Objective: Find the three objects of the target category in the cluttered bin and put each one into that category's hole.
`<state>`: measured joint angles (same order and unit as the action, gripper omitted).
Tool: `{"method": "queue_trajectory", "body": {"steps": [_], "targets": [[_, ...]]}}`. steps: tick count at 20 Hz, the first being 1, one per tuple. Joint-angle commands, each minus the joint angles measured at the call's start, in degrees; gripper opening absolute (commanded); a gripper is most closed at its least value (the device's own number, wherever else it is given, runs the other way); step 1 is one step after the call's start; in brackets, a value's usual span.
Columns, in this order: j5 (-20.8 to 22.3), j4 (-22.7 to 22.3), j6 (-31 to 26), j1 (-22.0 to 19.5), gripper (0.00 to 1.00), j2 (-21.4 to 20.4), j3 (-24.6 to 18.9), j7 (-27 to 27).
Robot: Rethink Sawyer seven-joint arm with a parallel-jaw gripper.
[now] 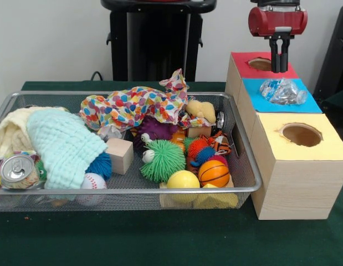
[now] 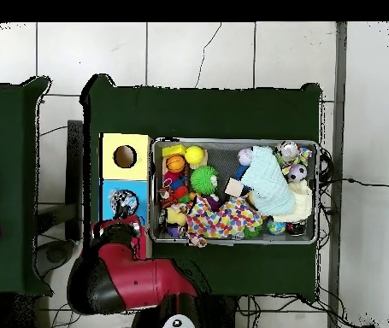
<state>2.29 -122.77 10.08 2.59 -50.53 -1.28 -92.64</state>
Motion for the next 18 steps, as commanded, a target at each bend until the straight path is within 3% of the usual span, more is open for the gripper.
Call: {"method": "queue_trajectory", "body": {"steps": [1,8,9,18], "targets": [[-0.71,1.08,-4.92,-1.44,0.00,0.93,-3.92,-10.00],[-0.15,0.92,-4.88,-2.47,0.00,1.04,-4.61,-9.85],[-0.03,1.17,-5.35,-1.96,1.00,1.14,-3.98,-9.17],[0.75,1.40,-3.05,-2.06,1.00,1.95,-3.51,-9.16]]}}
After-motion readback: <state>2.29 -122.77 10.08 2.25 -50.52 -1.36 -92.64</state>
